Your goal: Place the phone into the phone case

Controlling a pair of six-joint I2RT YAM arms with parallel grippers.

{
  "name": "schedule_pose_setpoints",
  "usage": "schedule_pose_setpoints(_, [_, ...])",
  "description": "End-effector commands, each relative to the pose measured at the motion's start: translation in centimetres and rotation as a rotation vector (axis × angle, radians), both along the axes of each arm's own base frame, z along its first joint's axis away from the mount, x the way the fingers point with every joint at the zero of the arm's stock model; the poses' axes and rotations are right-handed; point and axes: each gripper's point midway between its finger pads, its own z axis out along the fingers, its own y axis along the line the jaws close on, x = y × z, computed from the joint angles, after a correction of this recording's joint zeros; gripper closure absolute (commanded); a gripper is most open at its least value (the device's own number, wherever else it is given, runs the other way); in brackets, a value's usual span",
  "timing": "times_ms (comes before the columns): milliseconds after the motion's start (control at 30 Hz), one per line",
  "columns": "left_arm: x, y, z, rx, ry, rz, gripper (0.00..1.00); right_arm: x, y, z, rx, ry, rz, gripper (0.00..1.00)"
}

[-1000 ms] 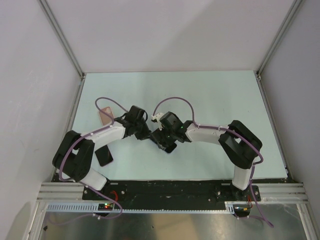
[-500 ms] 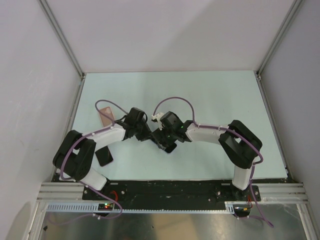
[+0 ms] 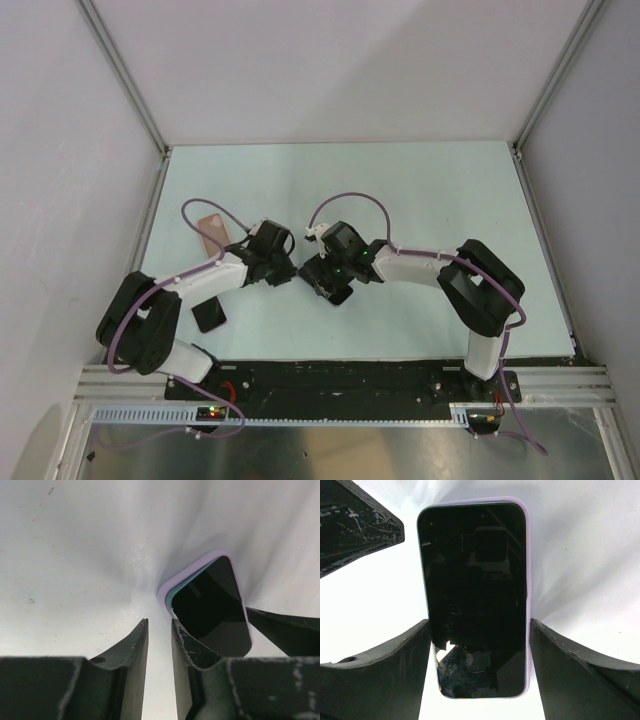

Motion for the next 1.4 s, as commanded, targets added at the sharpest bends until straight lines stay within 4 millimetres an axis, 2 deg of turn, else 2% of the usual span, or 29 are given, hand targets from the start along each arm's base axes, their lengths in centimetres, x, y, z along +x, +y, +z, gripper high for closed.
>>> schedule_pose_setpoints(0, [1.4, 0.1, 0.3, 0.062, -0.038, 0.016, 0.71, 0.7, -0.1, -1.5, -0.005, 0.024, -0.054, 0.34])
schedule_pose_setpoints(367, [2.3, -0.6, 1.2, 0.064, -0.068, 0.007, 0.72, 0.6, 0.1, -1.7, -0.007, 0.024, -0.049, 0.33])
schedule_pose_setpoints(700, [2.5, -1.1, 0.3, 0.076, -0.053, -0.003, 0.83, 0.5, 0.1, -1.9, -0.01, 0.026, -0.048, 0.34])
schedule_pose_setpoints(1133, [2.7, -1.6, 1.5, 0.019, -0.117, 0.005, 0.83, 0.5, 0.2, -2.1, -0.014, 0.03, -0.046, 0.34])
schedule_pose_setpoints(1367, [2.9, -1.9, 0.6, 0.025, -0.094, 0.002, 0.84, 0.6, 0.1, -2.2, -0.019, 0.029, -0.049, 0.34])
